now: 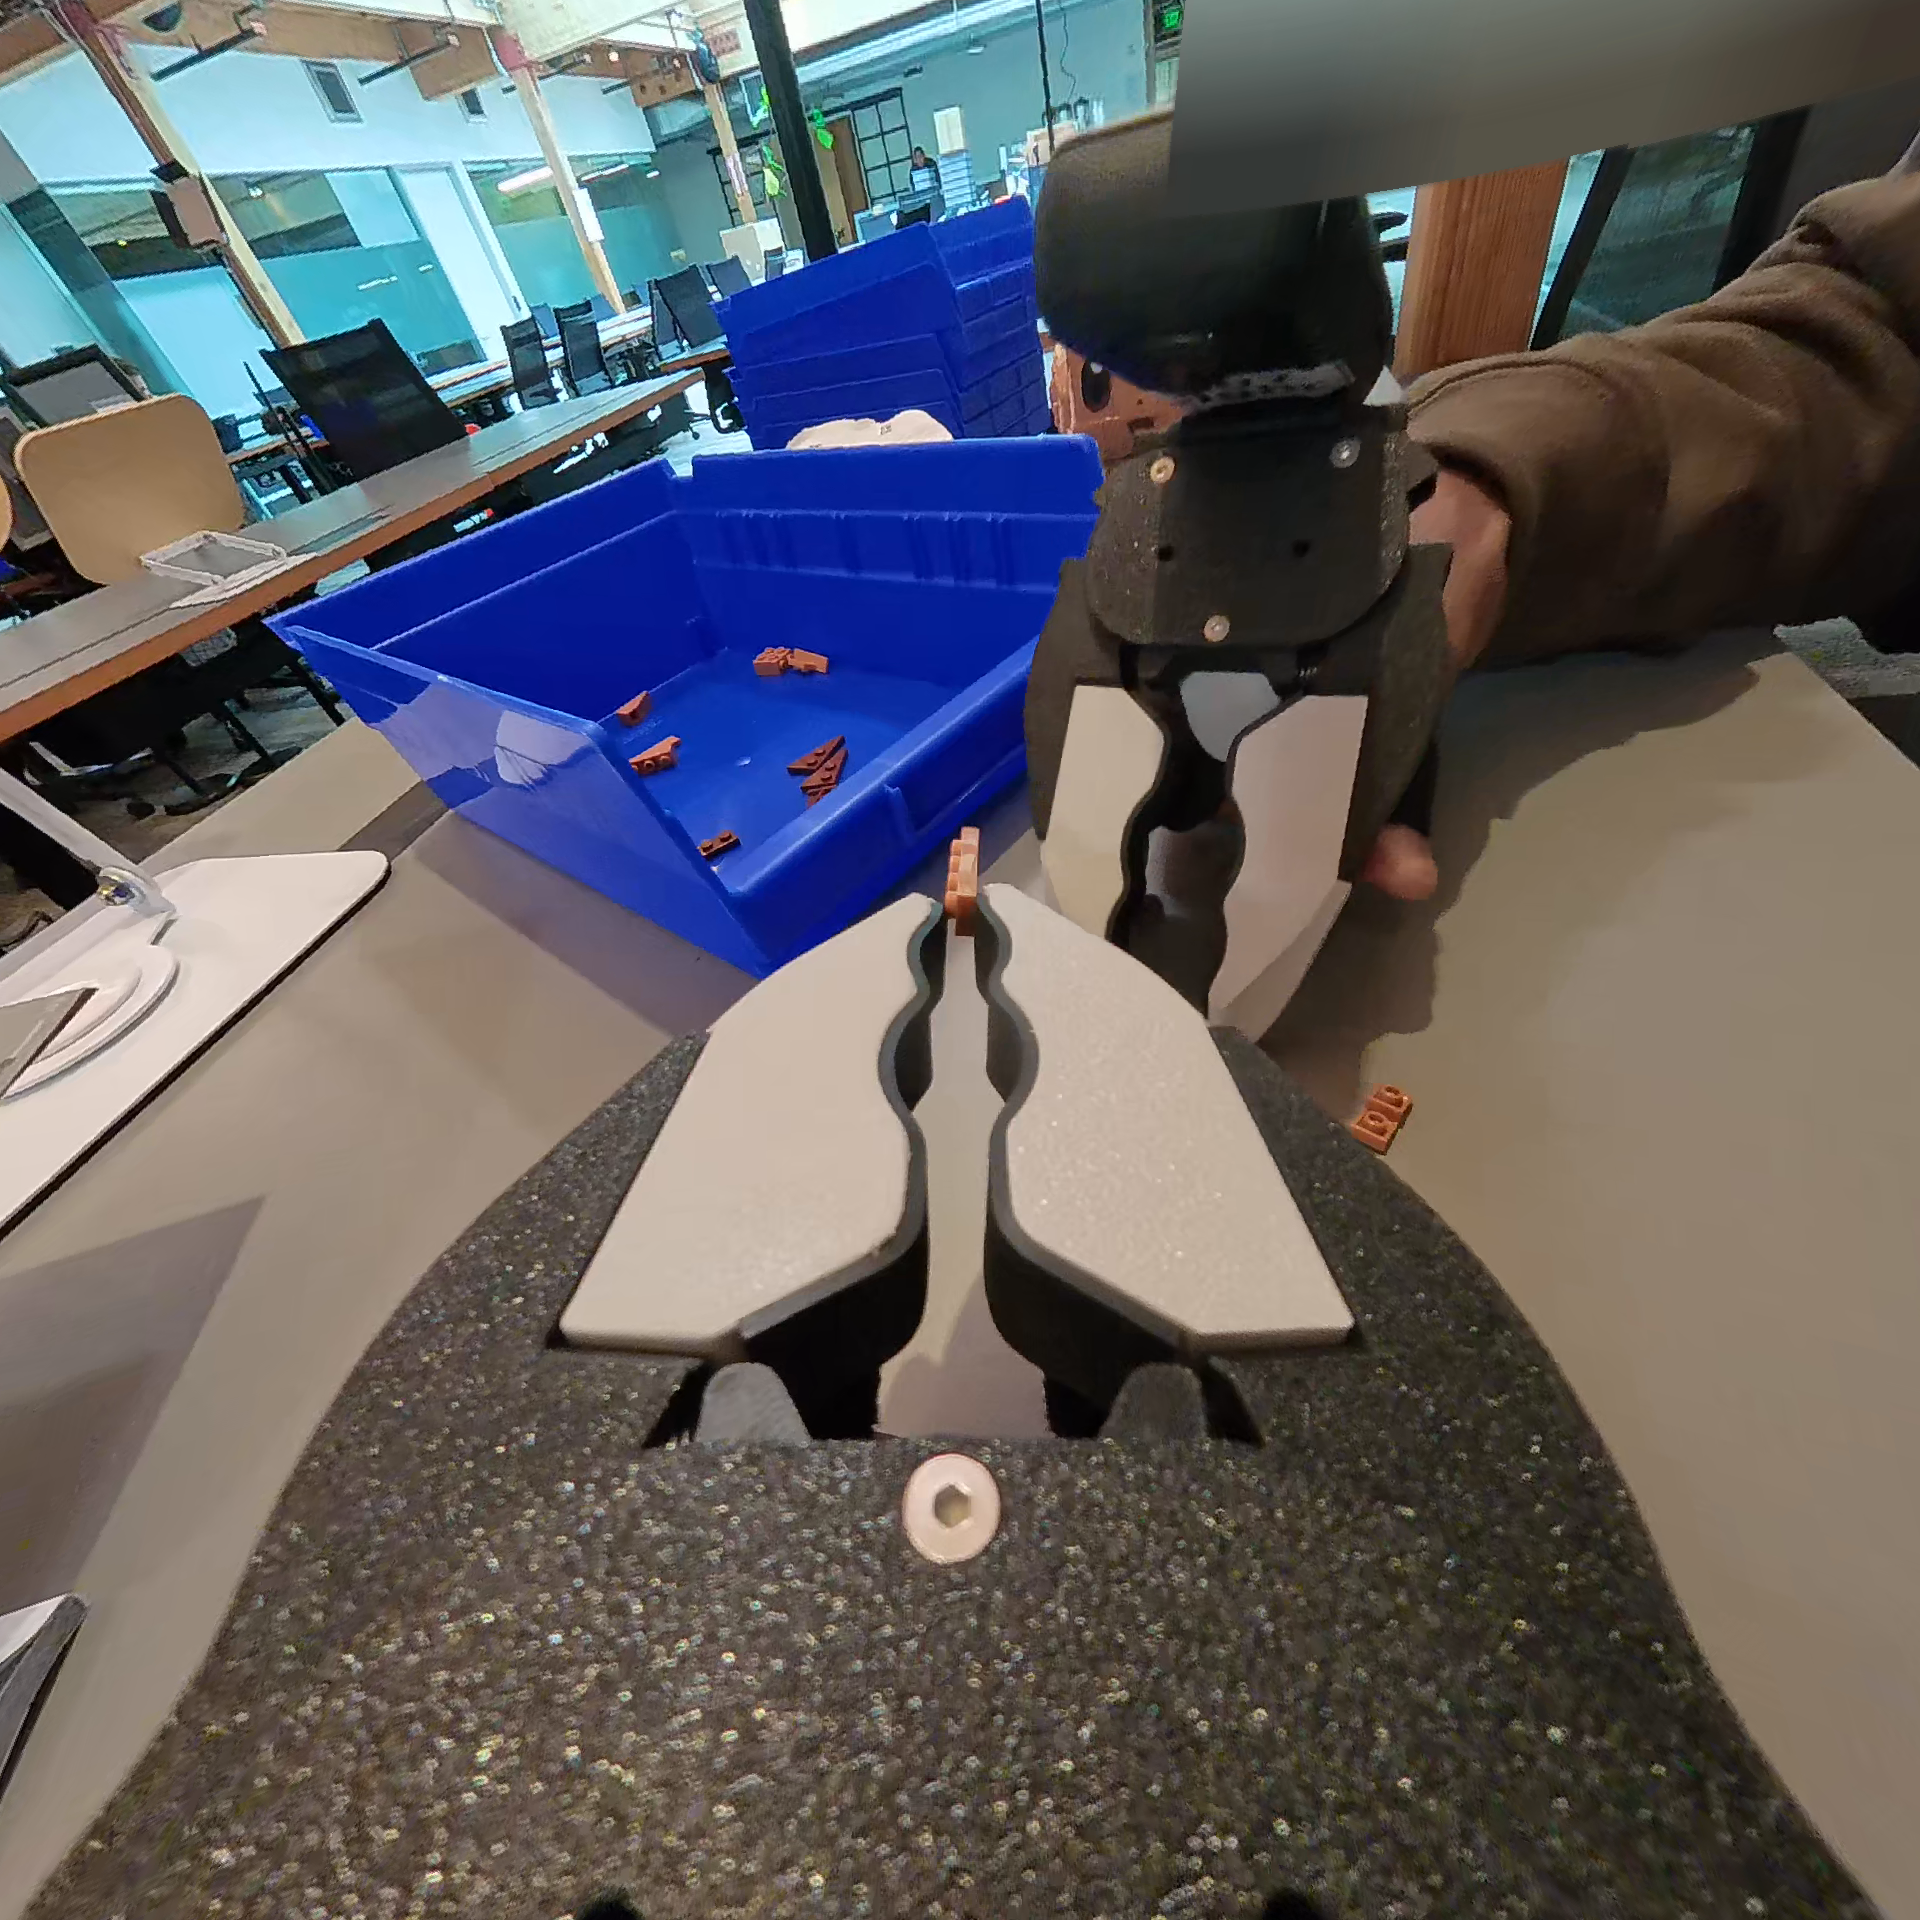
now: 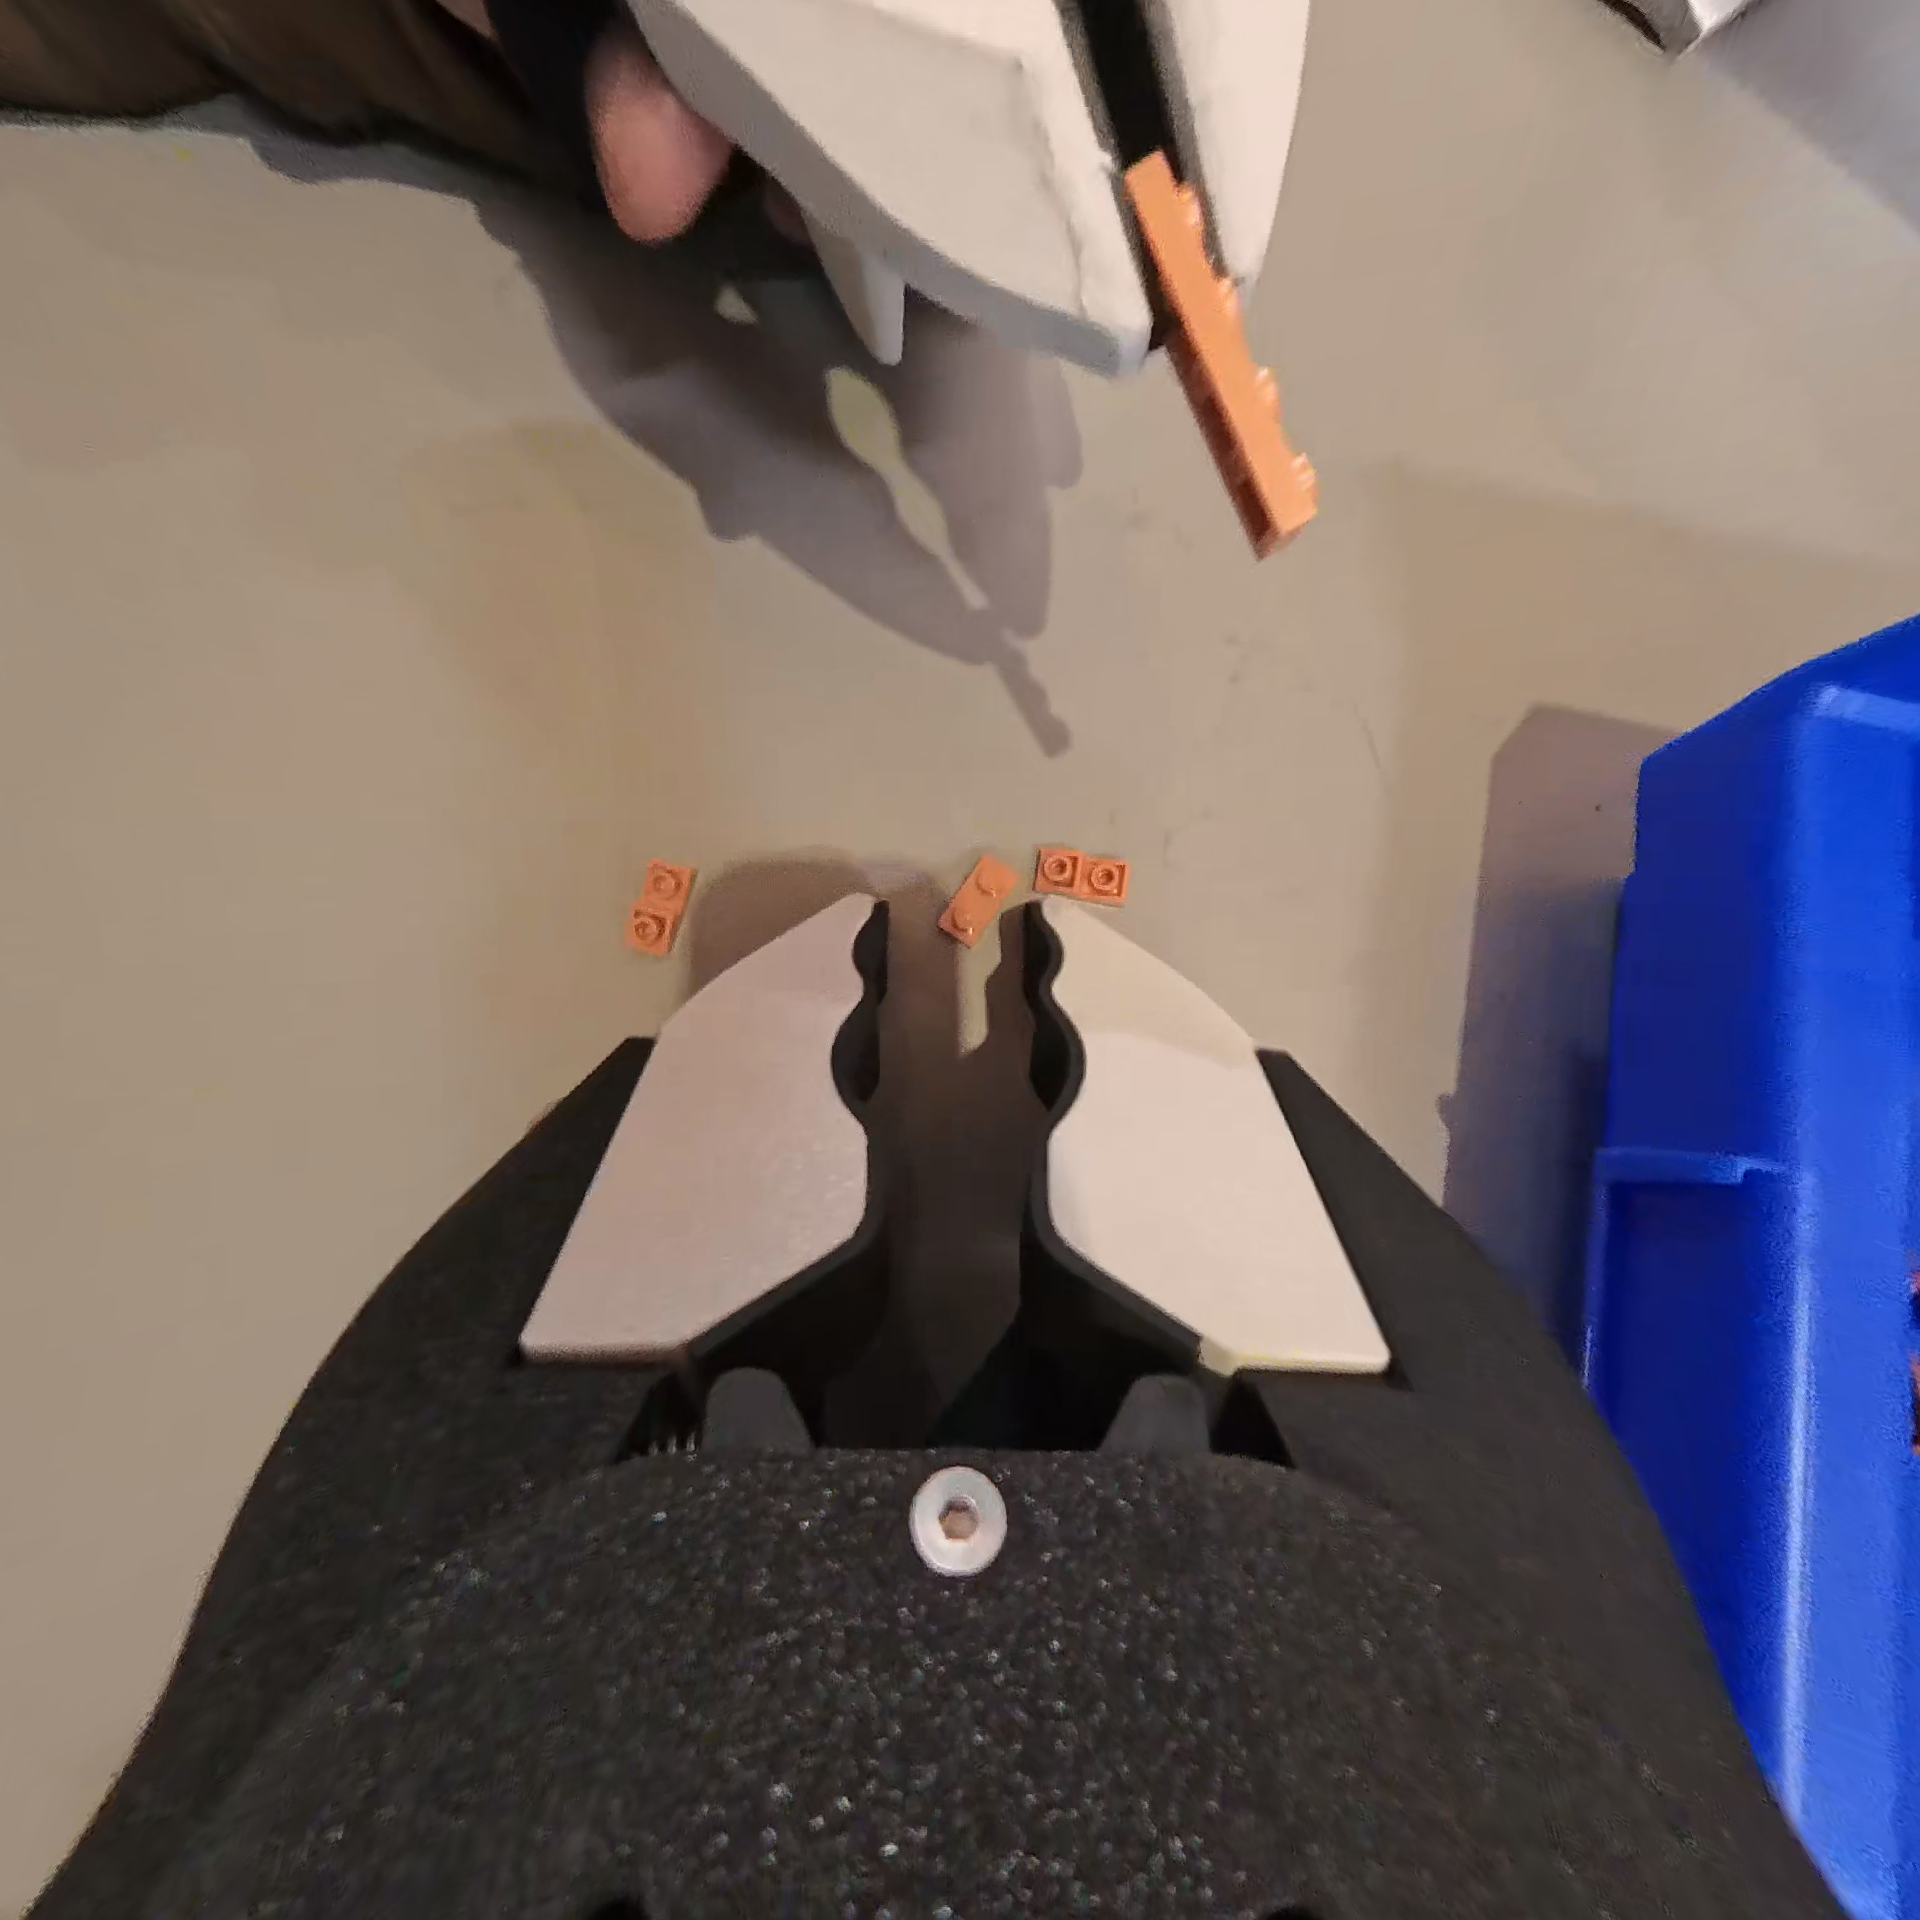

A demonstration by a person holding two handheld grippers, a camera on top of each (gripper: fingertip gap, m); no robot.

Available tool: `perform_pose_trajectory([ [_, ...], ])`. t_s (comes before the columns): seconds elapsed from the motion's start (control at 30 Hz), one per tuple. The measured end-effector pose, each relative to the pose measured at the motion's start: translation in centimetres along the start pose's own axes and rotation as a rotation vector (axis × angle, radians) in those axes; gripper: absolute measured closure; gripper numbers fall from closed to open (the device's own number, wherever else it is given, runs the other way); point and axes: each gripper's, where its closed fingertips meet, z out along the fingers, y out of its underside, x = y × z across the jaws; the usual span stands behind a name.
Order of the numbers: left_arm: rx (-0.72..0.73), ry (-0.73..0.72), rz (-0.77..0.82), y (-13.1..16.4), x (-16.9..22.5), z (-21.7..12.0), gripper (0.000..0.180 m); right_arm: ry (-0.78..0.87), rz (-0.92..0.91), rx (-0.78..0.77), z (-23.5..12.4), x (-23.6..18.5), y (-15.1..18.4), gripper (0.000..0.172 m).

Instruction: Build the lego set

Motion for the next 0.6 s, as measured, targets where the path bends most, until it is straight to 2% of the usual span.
perform_pose_trajectory([
  [0.1, 0.012, 0.003, 0.001, -0.1, 0.0, 0.0, 0.176, 0.014, -0.002, 0.002, 0.1, 0.1, -0.1, 0.161],
  [0.3, 0.025, -0.001, -0.006, -0.2, -0.1, -0.1, 0.176, -0.027, -0.086, 0.041, 0.0, -0.5, -0.6, 0.164],
  [0.4, 0.034, 0.022, -0.003, -0.3, 0.1, -0.2, 0.176, -0.068, -0.094, 0.165, -0.9, -0.7, -2.2, 0.164],
  [0.5, 0.066, 0.035, -0.012, -0.7, 0.2, -0.4, 0.176, -0.17, -0.089, 0.4, -3.0, -1.6, -4.7, 0.164],
  [0.6, 0.129, 0.038, -0.055, -1.6, 0.1, -0.7, 0.176, -0.267, -0.005, 0.616, -5.2, -2.2, -6.9, 0.164],
])
